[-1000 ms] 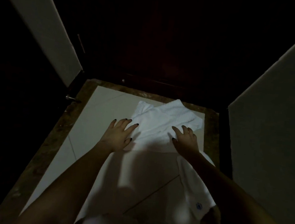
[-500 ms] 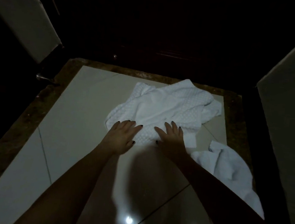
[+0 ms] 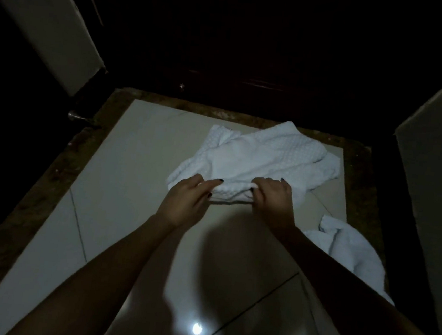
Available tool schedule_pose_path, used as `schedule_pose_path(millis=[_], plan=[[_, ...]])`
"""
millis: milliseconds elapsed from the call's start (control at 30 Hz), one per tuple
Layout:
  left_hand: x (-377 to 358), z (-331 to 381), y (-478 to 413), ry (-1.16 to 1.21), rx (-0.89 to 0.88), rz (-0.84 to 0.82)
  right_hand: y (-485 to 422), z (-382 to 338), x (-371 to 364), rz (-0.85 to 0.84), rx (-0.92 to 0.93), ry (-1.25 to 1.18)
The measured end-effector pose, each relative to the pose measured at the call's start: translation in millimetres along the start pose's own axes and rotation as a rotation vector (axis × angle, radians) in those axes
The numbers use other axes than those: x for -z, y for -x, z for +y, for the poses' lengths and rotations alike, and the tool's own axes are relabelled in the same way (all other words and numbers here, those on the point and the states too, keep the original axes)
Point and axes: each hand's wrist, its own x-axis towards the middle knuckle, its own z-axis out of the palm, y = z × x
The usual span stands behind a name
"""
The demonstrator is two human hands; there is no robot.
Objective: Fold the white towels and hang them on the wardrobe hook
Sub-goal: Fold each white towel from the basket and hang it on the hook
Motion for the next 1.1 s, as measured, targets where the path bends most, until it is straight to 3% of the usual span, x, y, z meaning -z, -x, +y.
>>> schedule_pose_path(millis=[167,333,533,733,967,1100], plan=[[81,39,-43,0.108,0.037,0.06,-59,-23,86,-0.05,-0.174,-0.375],[193,95,-79,0.231,0.032,0.126,-117,-71,209,0.013,-0.178,-0.454],[363,164,-89,0.262,0.076,0.252,-184,-182,381,-0.063,-0.097,-0.548],[540,251,-28,0.314,0.155,0.33,-230,-345,545,-0.129,0.018,-0.636],[755,358,85,0.265,0.244,0.572,-227,-545,712,-0.173,0.127,-0.804],[837,426,169,0.063,0.308,0.678,-202,-648,779,-0.263,0.182,-0.888]])
